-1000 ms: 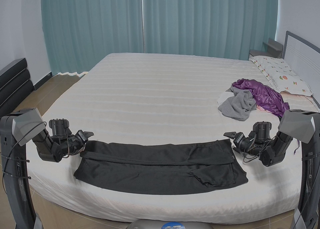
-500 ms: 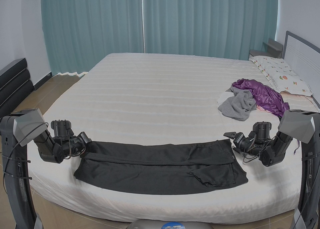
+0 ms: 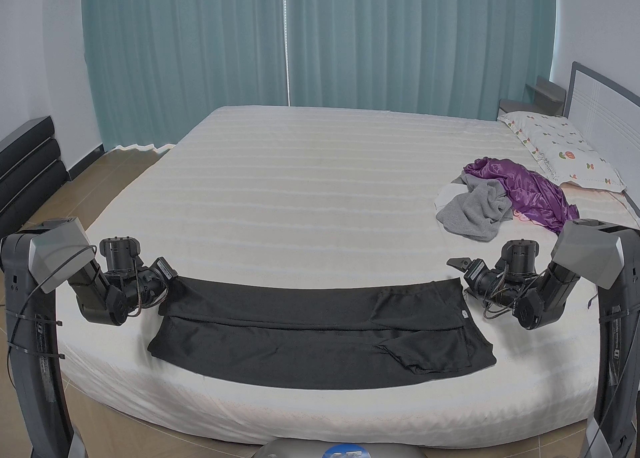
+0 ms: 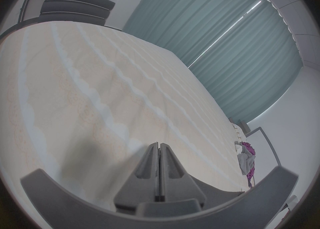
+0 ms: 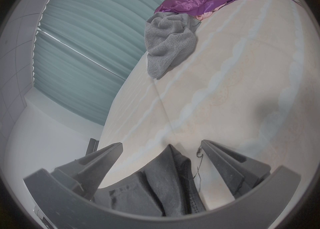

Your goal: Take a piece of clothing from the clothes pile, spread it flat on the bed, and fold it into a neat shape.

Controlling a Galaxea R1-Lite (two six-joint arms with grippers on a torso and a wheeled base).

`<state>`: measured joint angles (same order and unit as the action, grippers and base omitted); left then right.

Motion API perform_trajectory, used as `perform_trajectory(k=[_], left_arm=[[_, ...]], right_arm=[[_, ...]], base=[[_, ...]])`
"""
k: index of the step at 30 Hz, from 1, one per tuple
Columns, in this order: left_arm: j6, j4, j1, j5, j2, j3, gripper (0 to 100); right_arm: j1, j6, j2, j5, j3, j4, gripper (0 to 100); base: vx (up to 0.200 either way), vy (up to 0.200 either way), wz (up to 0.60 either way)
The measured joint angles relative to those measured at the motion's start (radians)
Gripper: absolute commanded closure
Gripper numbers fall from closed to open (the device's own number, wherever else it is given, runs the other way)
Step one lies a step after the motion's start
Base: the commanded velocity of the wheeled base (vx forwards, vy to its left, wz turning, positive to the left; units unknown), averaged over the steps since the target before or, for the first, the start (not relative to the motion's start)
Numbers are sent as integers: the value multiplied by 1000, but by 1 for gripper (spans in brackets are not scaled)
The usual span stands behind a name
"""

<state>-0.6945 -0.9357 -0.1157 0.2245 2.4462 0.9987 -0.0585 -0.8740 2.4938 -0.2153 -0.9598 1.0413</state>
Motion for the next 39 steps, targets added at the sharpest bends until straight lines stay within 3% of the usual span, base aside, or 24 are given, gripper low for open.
perform_trajectory(k=[4,5,21,39], left_arm=[[0,-5,0,0,6,0,100],[0,-6,-1,0,7,0,100],[0,-7,1,-1,11,-2,100],[0,-7,3,0,11,2,100]], right_arm=[[-6,1,15,9,-19,1,0],[-8,2,19,10,-25,2,100],[-10,0,63,53,-86,10,100],[-4,-2,73,56,-103,11,100]], base=[[0,0,0],[0,0,0],[0,0,0],[0,0,0]])
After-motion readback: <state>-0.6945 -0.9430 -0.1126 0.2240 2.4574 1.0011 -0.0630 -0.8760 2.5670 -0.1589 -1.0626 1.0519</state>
